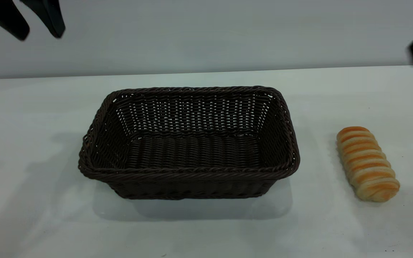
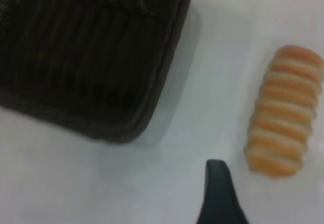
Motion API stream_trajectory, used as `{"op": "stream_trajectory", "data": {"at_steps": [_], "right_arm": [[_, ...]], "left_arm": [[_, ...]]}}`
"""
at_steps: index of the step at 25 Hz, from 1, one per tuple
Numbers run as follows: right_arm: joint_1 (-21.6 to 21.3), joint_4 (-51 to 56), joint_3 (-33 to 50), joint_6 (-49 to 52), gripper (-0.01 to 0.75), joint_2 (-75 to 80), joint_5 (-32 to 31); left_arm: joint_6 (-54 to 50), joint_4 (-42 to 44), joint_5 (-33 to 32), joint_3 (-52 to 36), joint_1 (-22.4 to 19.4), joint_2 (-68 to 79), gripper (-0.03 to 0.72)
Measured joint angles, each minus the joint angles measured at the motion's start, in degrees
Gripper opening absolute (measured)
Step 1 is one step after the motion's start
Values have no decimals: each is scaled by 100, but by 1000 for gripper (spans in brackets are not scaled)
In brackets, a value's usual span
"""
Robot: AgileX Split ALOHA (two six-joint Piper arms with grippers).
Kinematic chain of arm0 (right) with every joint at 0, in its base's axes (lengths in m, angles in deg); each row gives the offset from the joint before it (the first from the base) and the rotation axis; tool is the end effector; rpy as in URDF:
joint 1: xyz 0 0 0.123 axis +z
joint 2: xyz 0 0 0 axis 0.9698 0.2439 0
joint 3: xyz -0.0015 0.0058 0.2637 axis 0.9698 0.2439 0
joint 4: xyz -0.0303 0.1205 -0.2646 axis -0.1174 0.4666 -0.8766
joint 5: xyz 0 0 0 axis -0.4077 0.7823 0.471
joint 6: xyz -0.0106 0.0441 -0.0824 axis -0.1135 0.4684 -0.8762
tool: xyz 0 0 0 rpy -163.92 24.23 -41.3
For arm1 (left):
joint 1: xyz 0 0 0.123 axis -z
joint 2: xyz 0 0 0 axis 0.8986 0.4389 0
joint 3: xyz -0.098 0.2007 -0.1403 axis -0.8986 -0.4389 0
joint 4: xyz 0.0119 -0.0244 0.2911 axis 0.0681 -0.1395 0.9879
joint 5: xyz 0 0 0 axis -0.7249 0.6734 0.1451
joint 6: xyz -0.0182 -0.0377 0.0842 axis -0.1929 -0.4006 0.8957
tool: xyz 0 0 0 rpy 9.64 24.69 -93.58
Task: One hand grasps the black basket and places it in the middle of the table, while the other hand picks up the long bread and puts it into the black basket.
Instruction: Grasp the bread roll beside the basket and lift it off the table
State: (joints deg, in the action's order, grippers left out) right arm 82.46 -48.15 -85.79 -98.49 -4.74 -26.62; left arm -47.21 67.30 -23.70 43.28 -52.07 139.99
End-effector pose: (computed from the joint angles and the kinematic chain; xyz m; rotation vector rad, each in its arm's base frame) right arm 0.2901 0.0549 0.1914 -0.2514 2.4598 0.3275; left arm 0.4026 -0.0871 0.2306 0.0644 2.6478 -0.1558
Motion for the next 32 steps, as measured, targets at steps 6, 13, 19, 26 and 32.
{"op": "stream_trajectory", "data": {"at_steps": [6, 13, 19, 26, 32], "right_arm": [[0, 357, -13, -517, 498, 1865, 1383], [45, 594, -84, -583, 450, 3229, 2539], [148, 617, -291, -587, 399, 4104, 2686], [148, 617, -442, -589, 310, 4423, 2686], [148, 622, -447, -608, 44, 3834, 2404]], "left_arm": [[-4, 5, -62, 0, 0, -131, 557], [118, 5, -100, 0, 0, -147, 557], [124, 5, -122, 0, 0, -154, 557], [124, 5, -172, 0, 0, -154, 557], [124, 5, -234, 0, 0, -154, 557]]}}
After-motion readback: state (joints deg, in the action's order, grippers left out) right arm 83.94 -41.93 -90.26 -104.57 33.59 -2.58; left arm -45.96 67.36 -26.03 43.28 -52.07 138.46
